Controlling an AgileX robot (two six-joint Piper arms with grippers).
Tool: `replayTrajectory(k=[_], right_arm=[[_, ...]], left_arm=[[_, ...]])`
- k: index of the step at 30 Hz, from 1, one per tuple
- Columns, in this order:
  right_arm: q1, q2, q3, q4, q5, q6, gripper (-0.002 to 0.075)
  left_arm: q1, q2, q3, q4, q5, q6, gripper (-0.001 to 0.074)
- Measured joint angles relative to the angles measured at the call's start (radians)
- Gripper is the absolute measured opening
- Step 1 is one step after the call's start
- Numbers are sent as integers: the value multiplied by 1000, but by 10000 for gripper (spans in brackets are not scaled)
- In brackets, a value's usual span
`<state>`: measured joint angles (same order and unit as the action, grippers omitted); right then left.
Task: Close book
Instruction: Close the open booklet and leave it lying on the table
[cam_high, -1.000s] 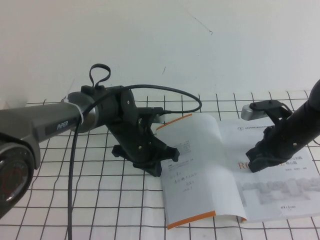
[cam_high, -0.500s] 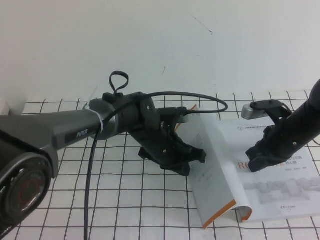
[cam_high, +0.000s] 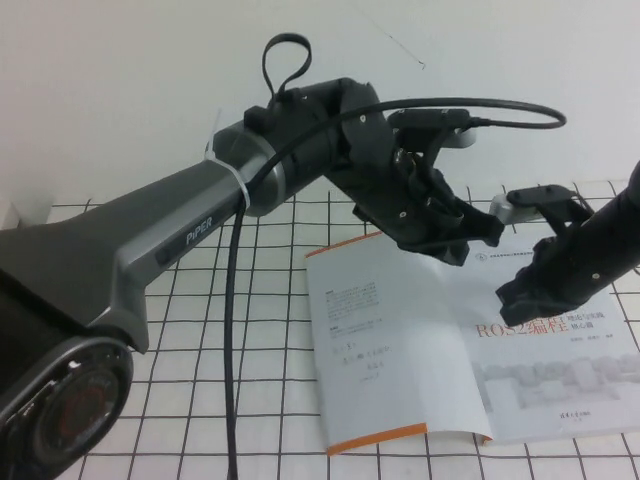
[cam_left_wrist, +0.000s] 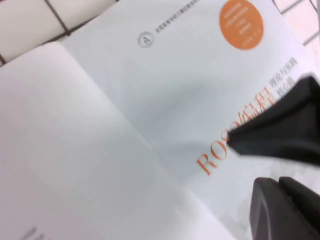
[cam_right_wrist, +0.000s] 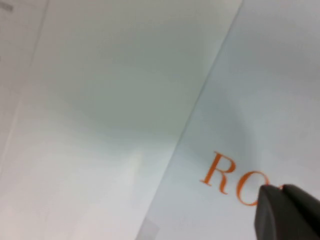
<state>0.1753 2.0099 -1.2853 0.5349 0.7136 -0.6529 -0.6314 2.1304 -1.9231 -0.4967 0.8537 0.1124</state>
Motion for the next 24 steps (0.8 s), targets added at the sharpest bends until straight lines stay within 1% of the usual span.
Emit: replayTrajectory(k=[3,6,9,13,16,21,24], right_arm=[[-17,-51,0,0,-3,-6,-3],[-28,-81,0,2,3,-13,-3],[-28,-78,0,6,14,-15,-3],[-28,-73,2,15,19,-17,-3],[-28,-69,2,19,21,-17,-3],[-28,-69,5,20,25,-17,-3],[-28,-69,6,20,27,-17,-3]], left_arm=[[-6,0,-55,113,134,-37,-4],[-2,0,-67,258,285,-94,-4],[28,0,-46,314,340,-150,-4],[90,0,14,262,327,-204,-4],[138,0,82,178,300,-215,-4],[211,0,164,38,273,-191,-4],[232,0,170,3,254,-174,-3]])
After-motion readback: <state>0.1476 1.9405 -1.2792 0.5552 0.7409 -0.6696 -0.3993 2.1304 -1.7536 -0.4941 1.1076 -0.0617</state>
